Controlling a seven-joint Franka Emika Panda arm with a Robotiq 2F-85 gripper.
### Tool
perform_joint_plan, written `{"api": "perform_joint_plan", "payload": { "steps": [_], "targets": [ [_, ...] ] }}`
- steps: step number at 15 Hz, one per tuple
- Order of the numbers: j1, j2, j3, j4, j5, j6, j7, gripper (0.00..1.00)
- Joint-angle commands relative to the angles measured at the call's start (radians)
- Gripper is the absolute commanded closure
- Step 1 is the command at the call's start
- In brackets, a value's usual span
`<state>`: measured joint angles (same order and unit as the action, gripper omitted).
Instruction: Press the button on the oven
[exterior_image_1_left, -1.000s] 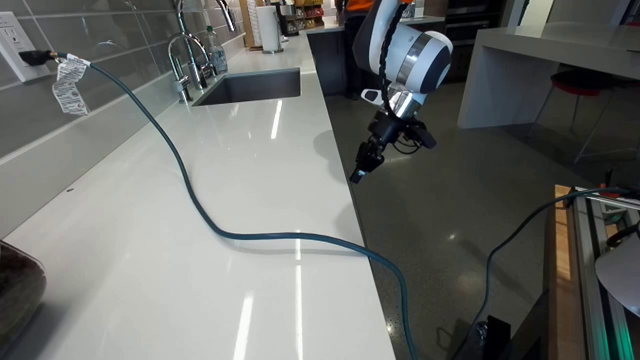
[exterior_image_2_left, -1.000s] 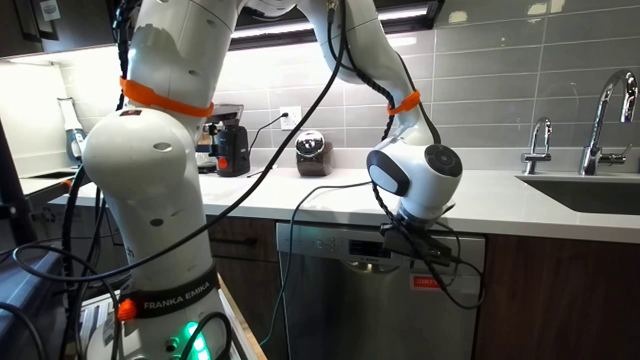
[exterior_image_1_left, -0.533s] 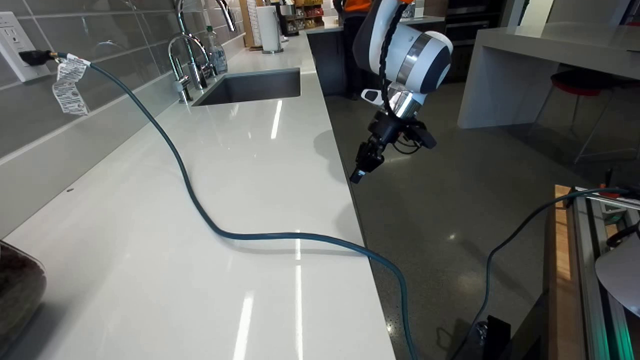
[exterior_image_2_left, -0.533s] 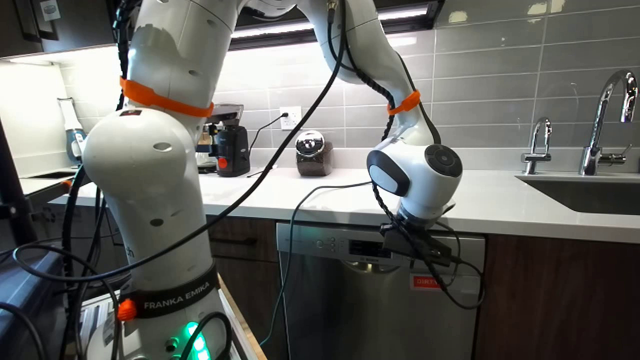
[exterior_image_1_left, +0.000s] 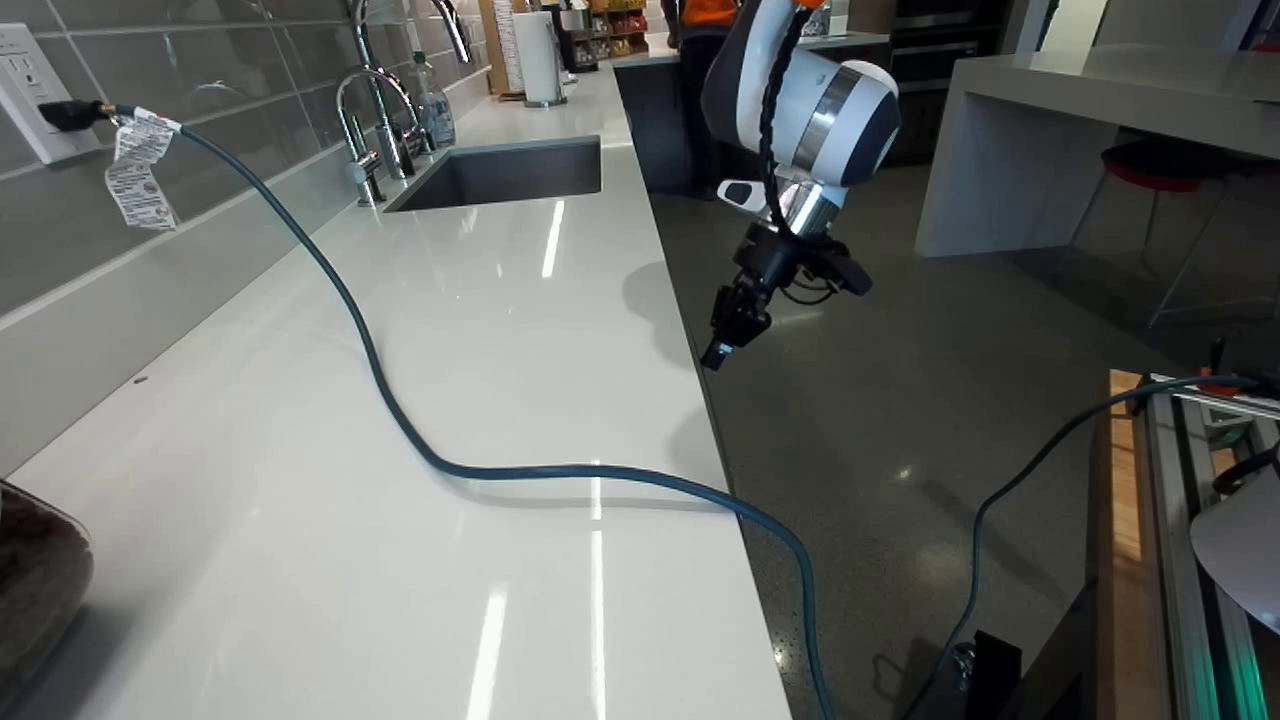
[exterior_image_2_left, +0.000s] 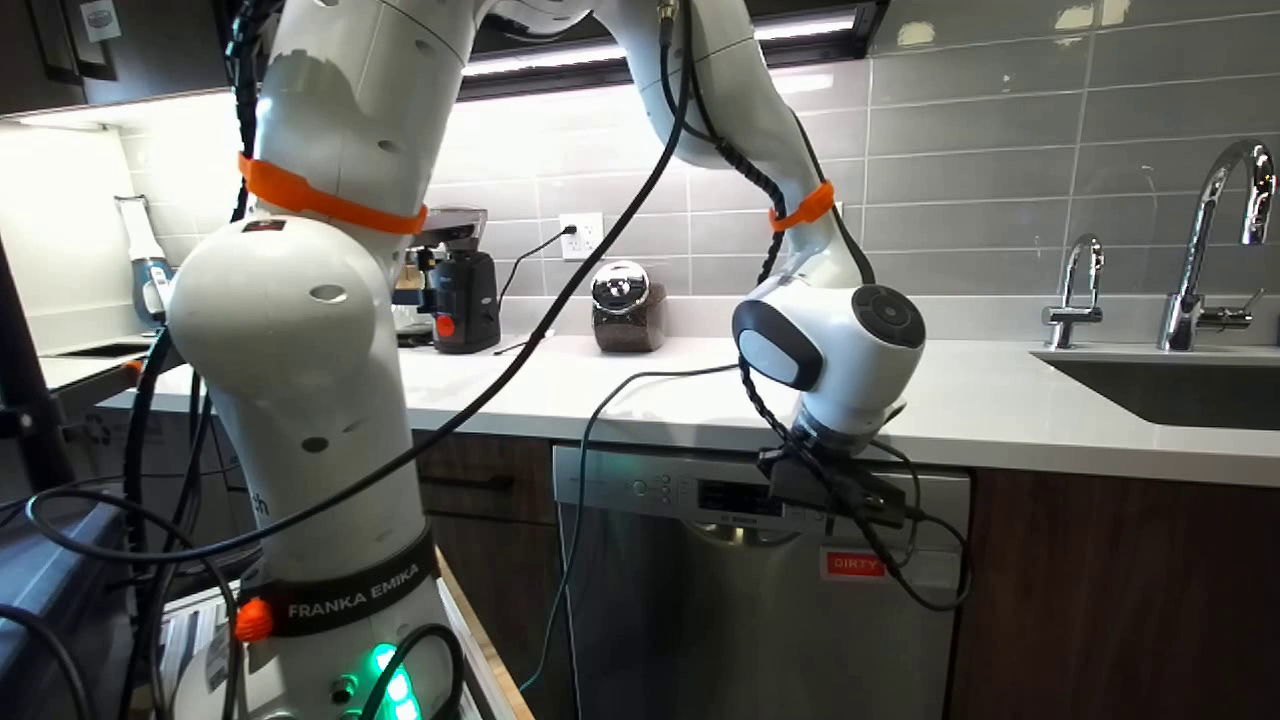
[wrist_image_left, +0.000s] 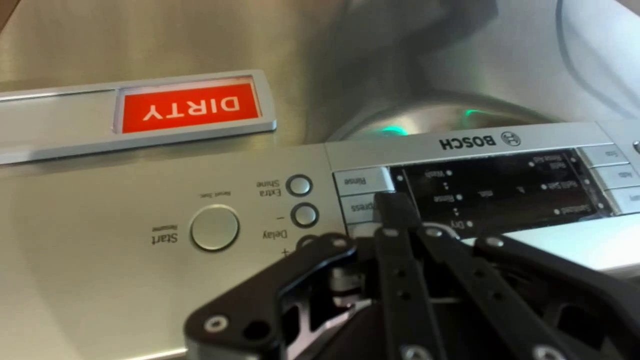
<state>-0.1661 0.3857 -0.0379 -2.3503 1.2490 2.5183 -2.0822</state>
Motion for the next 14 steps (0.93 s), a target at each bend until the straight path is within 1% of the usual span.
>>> {"api": "perform_joint_plan", "payload": {
  "steps": [1, 7, 8, 9, 14],
  "targets": [
    [0.022, -0.001, -0.016, 0.002, -0.057, -0.012, 0.031, 1.0],
    [0.025, -0.014, -0.017, -0.009, -0.102, 0.015, 0.074, 1.0],
    [0.026, -0.018, -0.018, -0.012, -0.105, 0.023, 0.082, 0.91],
    [0.027, -0.023, -0.02, -0.016, -0.108, 0.032, 0.094, 0.73],
    [0.034, -0.042, -0.028, -0.029, -0.142, 0.055, 0.147, 0.38]
  ]
}}
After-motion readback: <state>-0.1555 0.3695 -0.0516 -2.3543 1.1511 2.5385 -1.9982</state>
